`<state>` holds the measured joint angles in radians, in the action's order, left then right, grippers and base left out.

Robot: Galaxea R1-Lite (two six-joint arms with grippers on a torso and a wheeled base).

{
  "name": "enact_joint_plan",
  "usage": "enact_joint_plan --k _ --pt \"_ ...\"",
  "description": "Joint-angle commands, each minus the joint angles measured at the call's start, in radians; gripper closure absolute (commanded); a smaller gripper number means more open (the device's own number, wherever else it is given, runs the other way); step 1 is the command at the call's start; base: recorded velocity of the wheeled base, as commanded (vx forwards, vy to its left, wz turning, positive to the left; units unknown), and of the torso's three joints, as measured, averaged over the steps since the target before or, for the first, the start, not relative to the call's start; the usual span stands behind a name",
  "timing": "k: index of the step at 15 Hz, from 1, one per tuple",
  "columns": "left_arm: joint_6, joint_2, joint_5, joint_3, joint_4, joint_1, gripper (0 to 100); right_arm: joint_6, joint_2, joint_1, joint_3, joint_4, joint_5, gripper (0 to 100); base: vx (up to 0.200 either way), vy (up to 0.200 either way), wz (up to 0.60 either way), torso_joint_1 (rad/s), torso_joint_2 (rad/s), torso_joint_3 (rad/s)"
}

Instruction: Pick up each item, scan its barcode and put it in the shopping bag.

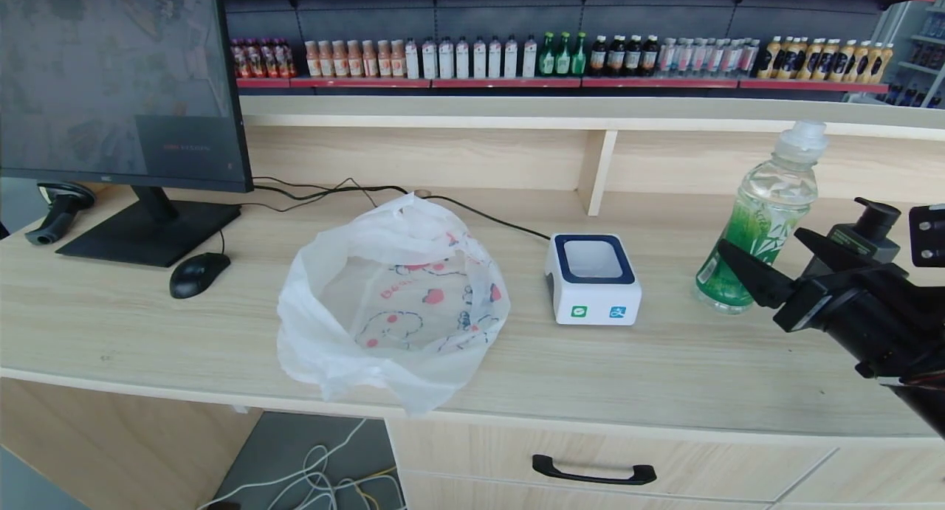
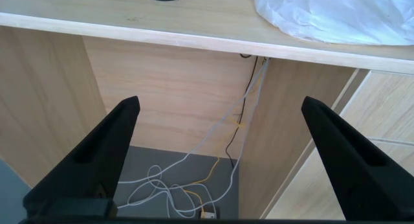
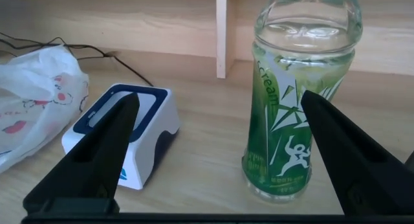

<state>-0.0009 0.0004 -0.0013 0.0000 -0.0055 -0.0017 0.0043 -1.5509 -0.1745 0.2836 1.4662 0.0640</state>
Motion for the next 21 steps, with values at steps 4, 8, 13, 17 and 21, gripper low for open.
enact_joint_plan --k 4,8,13,17,21 --pt "-0.001 0.0 0.0 0.0 -0.001 0.0 0 0.0 -0.043 0.078 0.011 0.0 0.013 0 0.0 0.0 0.0 0.0 0.0 0.0" --pt "-0.001 0.0 0.0 0.0 -0.001 0.0 0 0.0 -0.104 0.105 0.032 0.008 0.02 0 0.0 0.0 0.0 0.0 0.0 0.0" --pt "-0.001 0.0 0.0 0.0 -0.002 0.0 0 0.0 -0.192 0.144 0.111 0.01 0.036 0 0.0 0.0 0.0 0.0 0.0 0.0" --pt "0.004 0.0 0.0 0.0 -0.004 0.0 0 -0.001 -0.262 0.182 0.177 0.014 0.053 0 0.0 0.0 0.0 0.0 0.0 0.0" --pt "0.004 0.0 0.0 0.0 -0.004 0.0 0 -0.023 -0.33 0.213 0.276 0.016 0.077 0 0.0 0.0 0.0 0.0 0.0 0.0"
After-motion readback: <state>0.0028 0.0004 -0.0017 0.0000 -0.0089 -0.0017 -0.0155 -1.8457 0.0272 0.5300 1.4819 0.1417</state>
